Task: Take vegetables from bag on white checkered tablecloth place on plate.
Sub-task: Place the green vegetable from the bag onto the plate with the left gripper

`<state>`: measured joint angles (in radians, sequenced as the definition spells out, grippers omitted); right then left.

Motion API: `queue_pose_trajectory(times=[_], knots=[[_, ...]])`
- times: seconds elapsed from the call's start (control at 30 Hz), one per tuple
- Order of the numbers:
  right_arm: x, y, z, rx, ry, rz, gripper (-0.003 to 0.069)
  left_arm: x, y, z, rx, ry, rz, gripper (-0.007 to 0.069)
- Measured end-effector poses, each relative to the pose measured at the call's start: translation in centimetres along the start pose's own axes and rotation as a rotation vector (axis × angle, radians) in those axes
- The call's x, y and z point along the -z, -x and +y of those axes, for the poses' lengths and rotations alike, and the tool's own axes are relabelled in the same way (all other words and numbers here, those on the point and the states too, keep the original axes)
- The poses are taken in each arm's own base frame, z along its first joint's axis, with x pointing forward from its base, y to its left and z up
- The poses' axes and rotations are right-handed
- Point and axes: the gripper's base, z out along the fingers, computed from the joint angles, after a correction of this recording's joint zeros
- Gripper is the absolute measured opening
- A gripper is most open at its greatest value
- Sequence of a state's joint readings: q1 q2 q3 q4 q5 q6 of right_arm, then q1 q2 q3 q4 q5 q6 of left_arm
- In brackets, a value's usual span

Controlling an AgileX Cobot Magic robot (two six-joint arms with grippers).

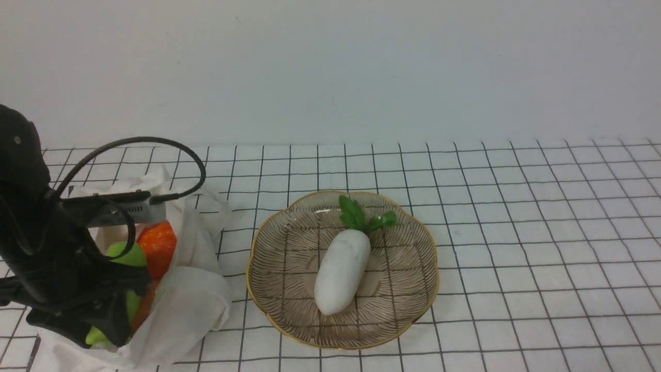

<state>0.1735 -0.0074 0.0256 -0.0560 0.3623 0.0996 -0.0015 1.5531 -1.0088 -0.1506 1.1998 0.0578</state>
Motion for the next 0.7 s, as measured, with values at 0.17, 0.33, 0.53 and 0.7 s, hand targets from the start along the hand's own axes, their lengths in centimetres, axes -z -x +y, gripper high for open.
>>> queue_pose_trajectory(times=[0.17,0.33,0.53,0.7], knots=[[0.0,0.0,0.0,0.001,0.0,0.0,-0.0014,3.8,-1.5,-0.9,-0.043,-0.033,-0.149,0.0258],[0.0,0.0,0.0,0.003,0.0,0.0,-0.0014,5.4,-2.3,-4.1,-0.19,-0.138,-0.225,0.0258],[0.0,0.0,0.0,0.004,0.0,0.0,-0.0014,3.1,-1.4,-10.2,-0.402,-0.181,-0.263,0.0258],[0.0,0.0,0.0,0.004,0.0,0.0,-0.0014,-0.8,0.6,-13.9,-0.46,-0.176,-0.249,0.0258]])
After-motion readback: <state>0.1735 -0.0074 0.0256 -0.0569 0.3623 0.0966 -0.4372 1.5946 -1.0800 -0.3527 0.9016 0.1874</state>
